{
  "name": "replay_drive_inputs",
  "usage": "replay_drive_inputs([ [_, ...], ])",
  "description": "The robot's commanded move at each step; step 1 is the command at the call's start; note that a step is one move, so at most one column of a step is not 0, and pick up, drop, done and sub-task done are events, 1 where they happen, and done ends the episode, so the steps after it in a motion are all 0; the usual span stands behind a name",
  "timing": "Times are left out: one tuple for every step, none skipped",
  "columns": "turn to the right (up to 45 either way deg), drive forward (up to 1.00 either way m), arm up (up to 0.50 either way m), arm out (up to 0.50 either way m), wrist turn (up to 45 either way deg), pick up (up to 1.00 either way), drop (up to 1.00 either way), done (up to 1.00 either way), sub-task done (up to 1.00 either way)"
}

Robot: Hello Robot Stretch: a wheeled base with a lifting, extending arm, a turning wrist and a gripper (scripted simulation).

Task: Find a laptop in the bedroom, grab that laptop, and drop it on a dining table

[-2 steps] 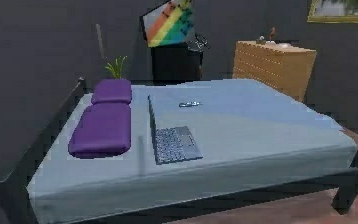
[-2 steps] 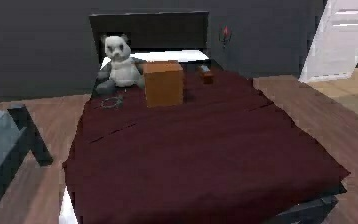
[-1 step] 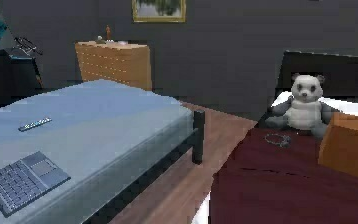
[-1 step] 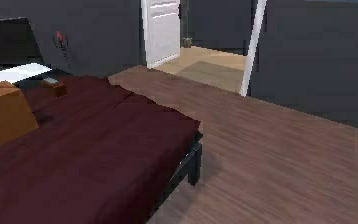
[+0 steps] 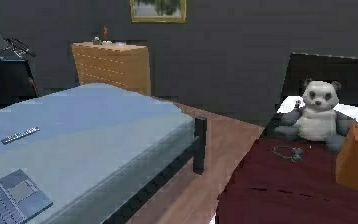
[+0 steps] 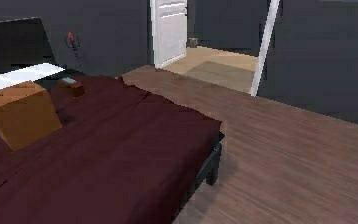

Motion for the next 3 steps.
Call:
replay_drive_inputs([
  [-45.0,0.00,0.00,0.00,0.0,0.00,0.00,0.00,0.00],
  [-45.0,0.00,0.00,0.00,0.0,0.00,0.00,0.00,0.00],
  [-45.0,0.00,0.00,0.00,0.0,0.00,0.00,0.00,0.00],
])
